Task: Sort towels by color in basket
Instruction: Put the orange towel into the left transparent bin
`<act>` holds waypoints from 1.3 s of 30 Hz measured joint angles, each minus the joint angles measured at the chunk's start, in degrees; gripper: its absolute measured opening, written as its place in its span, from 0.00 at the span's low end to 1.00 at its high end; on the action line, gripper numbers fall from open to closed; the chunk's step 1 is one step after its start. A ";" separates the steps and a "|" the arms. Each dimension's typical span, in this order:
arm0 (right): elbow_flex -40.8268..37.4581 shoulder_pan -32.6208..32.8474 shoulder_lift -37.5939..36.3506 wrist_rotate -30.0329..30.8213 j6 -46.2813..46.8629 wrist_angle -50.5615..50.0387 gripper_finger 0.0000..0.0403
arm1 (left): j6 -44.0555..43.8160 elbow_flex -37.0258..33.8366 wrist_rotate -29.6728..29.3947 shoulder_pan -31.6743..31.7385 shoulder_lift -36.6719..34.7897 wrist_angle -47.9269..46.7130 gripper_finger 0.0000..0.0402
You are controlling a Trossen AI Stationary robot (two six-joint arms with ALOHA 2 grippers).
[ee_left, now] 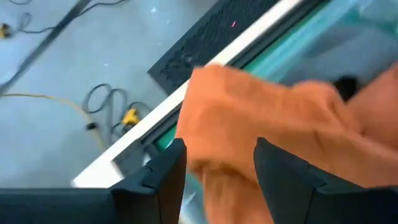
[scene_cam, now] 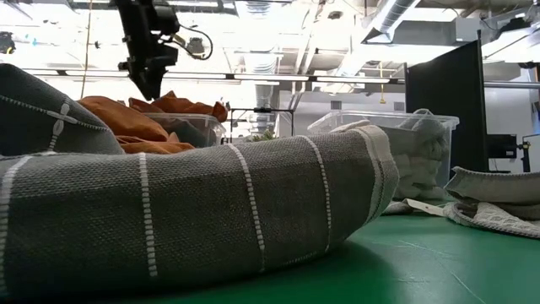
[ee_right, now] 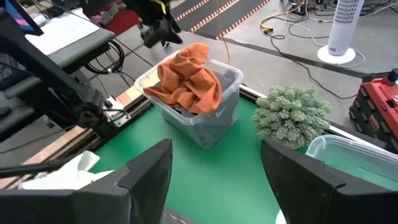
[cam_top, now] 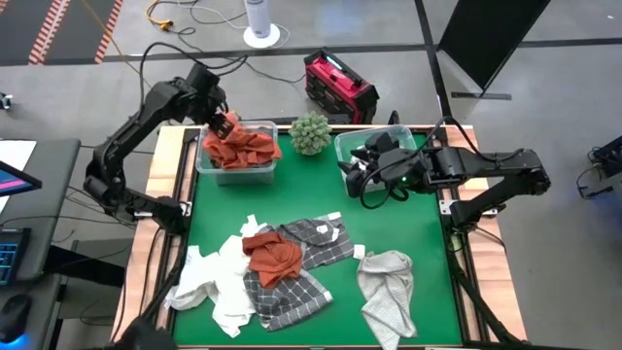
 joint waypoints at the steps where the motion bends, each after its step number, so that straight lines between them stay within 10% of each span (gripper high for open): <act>1: 0.00 0.00 0.00 0.00 -0.13 0.37 0.71 | -0.80 -0.81 1.76 1.24 0.00 1.57 0.44; 7: 0.00 0.00 -0.02 0.01 -0.19 0.56 0.71 | -5.69 -5.32 15.11 6.90 1.18 3.62 0.44; 29: 0.00 -0.42 -0.02 0.06 -1.79 1.22 0.71 | -17.14 -24.82 13.75 -9.62 5.77 15.31 0.44; 39: 0.00 -0.42 -0.02 0.06 -1.66 1.22 0.71 | -14.38 -18.85 13.34 -9.49 3.46 12.29 0.44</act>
